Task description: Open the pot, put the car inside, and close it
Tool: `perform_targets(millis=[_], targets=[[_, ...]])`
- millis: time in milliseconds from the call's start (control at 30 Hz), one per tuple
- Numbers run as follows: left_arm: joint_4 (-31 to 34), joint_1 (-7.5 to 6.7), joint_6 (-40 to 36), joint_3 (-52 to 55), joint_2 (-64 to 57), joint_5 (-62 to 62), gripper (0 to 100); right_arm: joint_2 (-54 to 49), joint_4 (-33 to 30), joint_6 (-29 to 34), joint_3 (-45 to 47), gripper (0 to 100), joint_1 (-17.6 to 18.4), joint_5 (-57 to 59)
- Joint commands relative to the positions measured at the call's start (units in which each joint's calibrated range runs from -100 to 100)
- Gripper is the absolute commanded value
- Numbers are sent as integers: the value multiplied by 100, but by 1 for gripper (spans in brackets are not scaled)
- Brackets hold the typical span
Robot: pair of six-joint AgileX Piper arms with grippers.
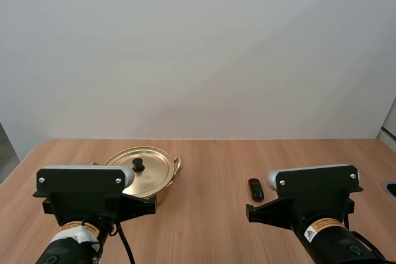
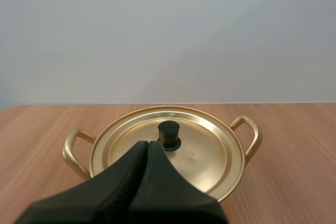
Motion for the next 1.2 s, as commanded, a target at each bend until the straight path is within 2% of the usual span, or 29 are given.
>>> perform_targets(millis=[0, 233, 333, 433, 600, 700, 733, 867, 1000, 1167], targets=[[2, 4, 3, 0, 0, -4, 0, 0, 0, 5, 0, 0, 2, -3], [2, 4, 3, 0, 0, -4, 0, 0, -53, 5, 0, 0, 116, -3], [25, 4, 39, 0, 0, -147, 0, 0, -438, 5, 0, 0, 116, -320], [25, 4, 116, 0, 0, -1257, 0, 0, -1016, 5, 0, 0, 116, -1247], [25, 4, 231, -400, 0, -3542, 0, 0, -1384, -7, 0, 0, 116, -3556], [25, 4, 1178, -868, 0, -3880, 0, 0, -1465, -7, -168, 0, 116, -3984], [25, 4, 1532, -1034, 0, -3642, 0, 0, -1465, -7, -326, 0, 116, -3984], [25, 4, 1605, -1493, 0, -2589, 0, 0, -1465, -15, -933, 0, 124, -3712], [25, 4, 1585, -1808, 0, -2637, 0, 0, -1368, 8, -1416, 0, 124, -2611], [25, 4, 1191, -2098, 0, -2724, 0, 68, -1289, 8, -1757, 0, 182, -968]])
